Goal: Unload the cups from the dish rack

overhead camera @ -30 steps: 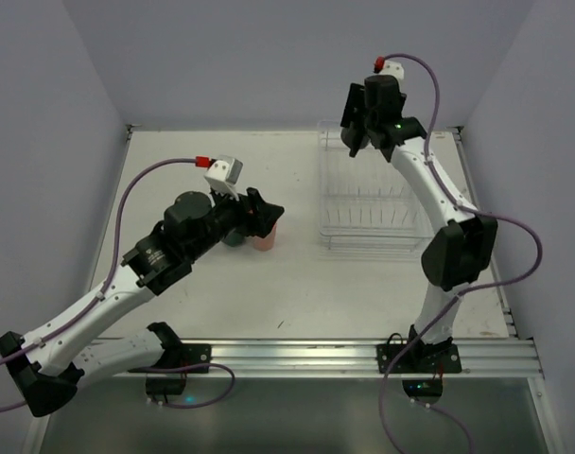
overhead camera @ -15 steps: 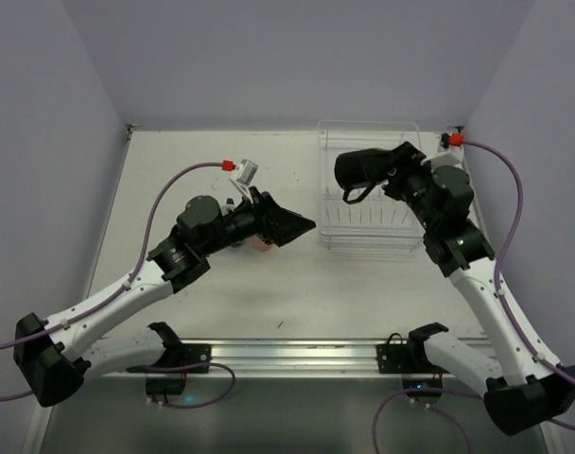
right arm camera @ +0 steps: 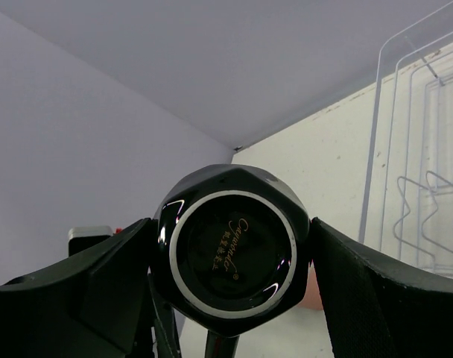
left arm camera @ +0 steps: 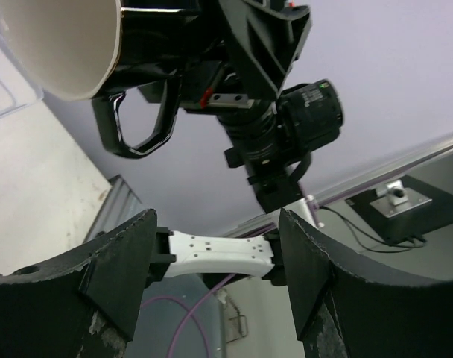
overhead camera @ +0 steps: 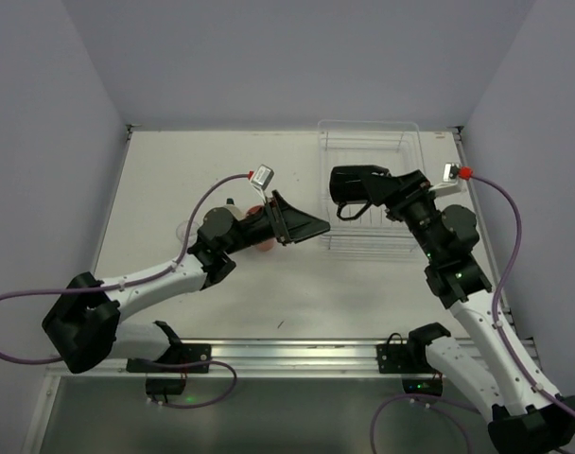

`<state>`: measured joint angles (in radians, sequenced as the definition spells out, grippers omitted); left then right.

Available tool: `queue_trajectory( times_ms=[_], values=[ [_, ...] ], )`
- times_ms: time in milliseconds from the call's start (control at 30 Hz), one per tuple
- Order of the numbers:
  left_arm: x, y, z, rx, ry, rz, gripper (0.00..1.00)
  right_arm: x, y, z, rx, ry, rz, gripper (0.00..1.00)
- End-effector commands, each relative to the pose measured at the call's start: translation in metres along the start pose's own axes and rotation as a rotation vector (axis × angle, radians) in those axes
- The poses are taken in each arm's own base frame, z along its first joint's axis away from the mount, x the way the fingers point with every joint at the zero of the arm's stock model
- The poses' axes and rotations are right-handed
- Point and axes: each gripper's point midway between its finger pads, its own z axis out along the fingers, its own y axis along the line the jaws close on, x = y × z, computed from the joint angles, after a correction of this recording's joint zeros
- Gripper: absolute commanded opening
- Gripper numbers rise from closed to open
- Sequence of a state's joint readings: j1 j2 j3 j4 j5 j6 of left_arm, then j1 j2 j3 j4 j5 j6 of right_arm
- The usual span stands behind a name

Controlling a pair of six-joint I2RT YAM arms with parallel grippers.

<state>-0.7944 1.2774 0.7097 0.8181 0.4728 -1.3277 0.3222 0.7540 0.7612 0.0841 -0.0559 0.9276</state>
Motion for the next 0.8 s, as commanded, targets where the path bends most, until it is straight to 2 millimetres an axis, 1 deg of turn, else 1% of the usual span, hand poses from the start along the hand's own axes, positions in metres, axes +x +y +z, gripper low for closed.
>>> queue_trajectory(
  times_ms=[0,33,100,167,300,333,367,500,533,600,633,767],
  values=[
    [-0.003,-0.033,0.001,0.152,-0.008,-0.020,0.70,-0.032,0.053,-0.012,-0.215,-0.120,0.084,0.00],
    [-0.003,-0.029,0.004,0.148,-0.006,-0.027,0.71,-0.032,0.055,-0.013,-0.224,-0.121,0.090,0.00],
    [-0.005,-0.030,0.006,0.154,-0.006,-0.030,0.71,-0.029,0.056,-0.014,-0.240,-0.110,0.108,0.00],
    [-0.005,-0.026,0.009,0.145,-0.004,-0.032,0.70,-0.031,0.059,-0.017,-0.254,-0.116,0.113,0.00],
    [-0.003,-0.019,0.009,0.115,0.002,-0.030,0.70,-0.035,0.065,-0.022,-0.264,-0.127,0.102,0.00],
    [-0.003,-0.020,0.008,0.113,0.001,-0.018,0.70,-0.037,0.066,-0.024,-0.266,-0.131,0.098,0.00],
    [-0.003,-0.016,0.008,0.093,-0.001,-0.022,0.70,-0.036,0.066,-0.025,-0.269,-0.130,0.098,0.00],
    [-0.006,-0.018,0.011,0.106,-0.012,-0.014,0.71,-0.033,0.069,-0.025,-0.292,-0.115,0.110,0.00],
    [-0.008,-0.020,0.014,0.112,-0.010,-0.014,0.71,-0.033,0.071,-0.025,-0.305,-0.117,0.113,0.00],
    [-0.008,-0.021,0.018,0.115,-0.005,-0.014,0.71,-0.029,0.069,-0.025,-0.316,-0.108,0.118,0.00],
    [-0.009,-0.024,0.020,0.124,-0.004,-0.012,0.71,-0.029,0.075,-0.027,-0.349,-0.107,0.118,0.00],
    [-0.013,-0.028,0.026,0.134,-0.010,-0.012,0.71,-0.023,0.080,-0.028,-0.397,-0.082,0.120,0.00]
  ],
)
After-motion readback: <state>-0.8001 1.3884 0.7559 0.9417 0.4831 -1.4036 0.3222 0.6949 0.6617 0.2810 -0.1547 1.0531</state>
